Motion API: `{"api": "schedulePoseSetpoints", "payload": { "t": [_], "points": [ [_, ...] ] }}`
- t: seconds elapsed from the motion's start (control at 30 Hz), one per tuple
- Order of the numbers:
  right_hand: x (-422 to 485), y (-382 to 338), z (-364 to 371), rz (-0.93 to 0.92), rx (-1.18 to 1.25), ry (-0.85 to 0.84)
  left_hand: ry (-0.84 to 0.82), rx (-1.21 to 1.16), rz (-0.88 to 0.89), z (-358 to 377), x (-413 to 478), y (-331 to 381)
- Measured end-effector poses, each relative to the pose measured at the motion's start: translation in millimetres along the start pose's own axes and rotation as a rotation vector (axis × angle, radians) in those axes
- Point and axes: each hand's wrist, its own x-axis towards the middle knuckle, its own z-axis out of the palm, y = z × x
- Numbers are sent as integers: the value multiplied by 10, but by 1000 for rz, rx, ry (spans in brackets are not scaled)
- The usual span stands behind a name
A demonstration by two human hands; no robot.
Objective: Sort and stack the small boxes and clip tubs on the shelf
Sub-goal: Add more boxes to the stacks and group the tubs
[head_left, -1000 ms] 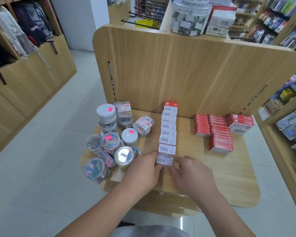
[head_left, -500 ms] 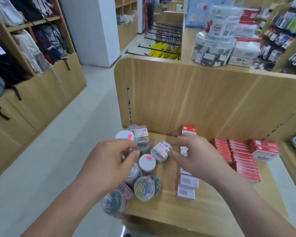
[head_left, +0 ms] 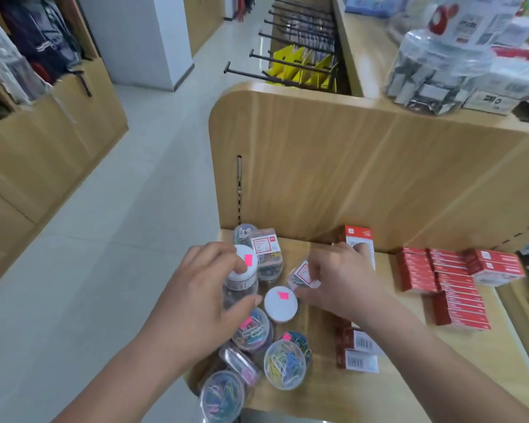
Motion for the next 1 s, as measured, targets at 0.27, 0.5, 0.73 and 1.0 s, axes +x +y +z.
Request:
{"api": "schedulePoseSetpoints", "payload": {
  "t": [0.27, 0.5, 0.73, 1.0],
  "points": [
    [-489, -117, -719, 54, 762, 174, 92, -342, -75, -86, 182, 450],
    [-746, -82, -772, -35, 721, 342, -122, -863, -319, 43, 208, 882],
    [-739, -18, -691, 19, 1071, 311, -188, -786, -264, -50, 376, 989],
    [-595, 187, -519, 341, 1385, 504, -267, 221, -156, -116, 1285, 342]
  ]
}}
